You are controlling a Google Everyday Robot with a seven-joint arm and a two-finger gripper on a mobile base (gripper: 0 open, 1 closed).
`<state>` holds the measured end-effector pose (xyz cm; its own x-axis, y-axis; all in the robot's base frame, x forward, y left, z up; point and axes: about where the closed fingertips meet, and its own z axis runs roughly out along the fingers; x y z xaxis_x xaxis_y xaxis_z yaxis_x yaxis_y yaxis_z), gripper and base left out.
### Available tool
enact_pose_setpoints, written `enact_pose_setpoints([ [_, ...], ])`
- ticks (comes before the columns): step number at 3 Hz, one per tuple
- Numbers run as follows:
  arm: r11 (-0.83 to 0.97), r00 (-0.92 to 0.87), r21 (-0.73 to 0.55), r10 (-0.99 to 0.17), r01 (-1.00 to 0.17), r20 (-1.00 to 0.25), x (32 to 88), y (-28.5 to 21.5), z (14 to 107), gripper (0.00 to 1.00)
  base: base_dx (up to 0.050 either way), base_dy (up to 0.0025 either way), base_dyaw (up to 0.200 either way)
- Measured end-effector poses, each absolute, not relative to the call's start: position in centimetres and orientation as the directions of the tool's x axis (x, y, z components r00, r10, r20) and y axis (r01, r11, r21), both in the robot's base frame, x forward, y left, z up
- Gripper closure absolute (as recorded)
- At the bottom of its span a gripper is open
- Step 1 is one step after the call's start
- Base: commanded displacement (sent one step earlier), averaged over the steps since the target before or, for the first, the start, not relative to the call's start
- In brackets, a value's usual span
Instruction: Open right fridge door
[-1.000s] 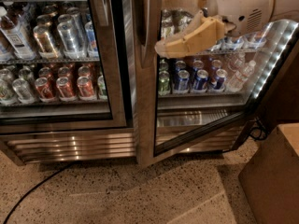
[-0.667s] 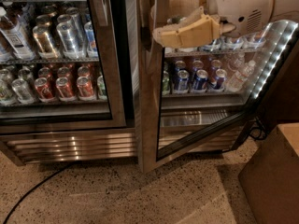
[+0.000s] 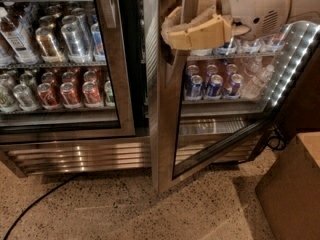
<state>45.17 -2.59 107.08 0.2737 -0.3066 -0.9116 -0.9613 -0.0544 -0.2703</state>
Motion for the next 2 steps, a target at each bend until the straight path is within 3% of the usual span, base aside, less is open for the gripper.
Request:
enact_pose_setpoints([
  [1, -0.054, 0.274, -0.270, -0.307, -0.961, -0.912, 45.17, -2.59, 107.08, 1.00, -0.050, 0.00000, 0.000],
  [2, -0.054, 0.274, -0.270, -0.307, -0.961, -0.912, 45.17, -2.59, 107.08, 1.00, 0.000, 0.00000, 0.000],
])
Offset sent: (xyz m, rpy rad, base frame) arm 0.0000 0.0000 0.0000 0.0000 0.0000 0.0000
